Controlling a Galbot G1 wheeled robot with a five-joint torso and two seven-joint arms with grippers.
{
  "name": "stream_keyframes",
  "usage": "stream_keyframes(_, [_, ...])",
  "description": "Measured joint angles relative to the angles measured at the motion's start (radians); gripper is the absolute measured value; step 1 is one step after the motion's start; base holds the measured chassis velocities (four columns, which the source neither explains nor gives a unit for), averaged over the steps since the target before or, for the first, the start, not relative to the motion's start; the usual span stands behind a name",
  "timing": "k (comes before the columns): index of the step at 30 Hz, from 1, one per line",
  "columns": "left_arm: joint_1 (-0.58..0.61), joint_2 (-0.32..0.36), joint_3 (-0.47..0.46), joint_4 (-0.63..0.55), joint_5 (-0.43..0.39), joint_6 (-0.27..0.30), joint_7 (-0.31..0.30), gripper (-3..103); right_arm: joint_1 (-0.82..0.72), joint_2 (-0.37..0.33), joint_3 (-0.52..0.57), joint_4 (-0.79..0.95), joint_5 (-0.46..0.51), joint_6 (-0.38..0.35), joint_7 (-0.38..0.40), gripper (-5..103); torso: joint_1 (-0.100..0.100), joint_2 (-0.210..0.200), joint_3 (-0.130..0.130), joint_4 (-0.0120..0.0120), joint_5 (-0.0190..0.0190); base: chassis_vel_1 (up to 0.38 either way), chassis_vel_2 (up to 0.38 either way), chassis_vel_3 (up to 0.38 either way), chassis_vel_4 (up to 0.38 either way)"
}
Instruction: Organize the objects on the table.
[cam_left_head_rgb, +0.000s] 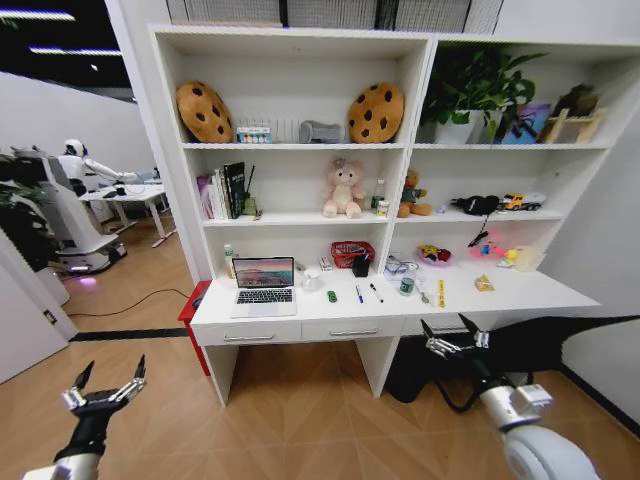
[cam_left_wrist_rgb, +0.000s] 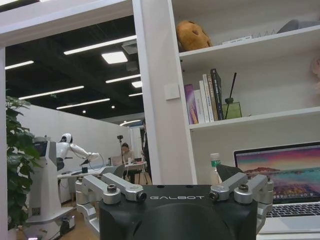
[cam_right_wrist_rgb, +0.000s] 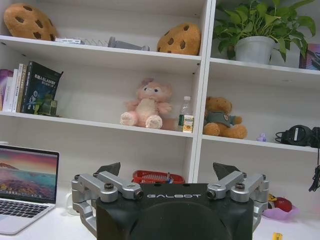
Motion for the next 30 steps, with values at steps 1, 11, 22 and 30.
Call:
stream_keyframes(1, [0.001,0.0,0.0,0.002,0.0,-0.001,0.0,100,-0.002,0.002,0.0,0.001,0.004,0.002,-0.007,100,0.0,0.0,0.0,0.0,0.0,0.0,0.0,0.0,0.0])
stream_keyframes(11, [0.009,-0.001,0.0,0.004,-0.001,-0.009,0.002,100,-0.023,0.015,-0.006,0.007,-0.003,0.017,-0.021,100,0.0,0.0,0.0,0.0,0.0,0.0,0.0,0.0,0.0])
stream_keyframes(22, [0.01,0.003,0.002,0.011,0.0,-0.015,0.005,100,-0.031,0.019,-0.005,0.012,-0.005,0.016,-0.022,100,0.0,0.0,0.0,-0.0001,0.0002,-0.068,0.063,0.055,-0.063])
stream_keyframes(30, [0.006,-0.005,0.012,0.019,0.008,-0.015,0.006,100,-0.03,0.017,-0.016,0.007,-0.005,0.013,-0.023,100,0.0,0.0,0.0,0.0,0.0001,-0.088,0.079,0.078,-0.08])
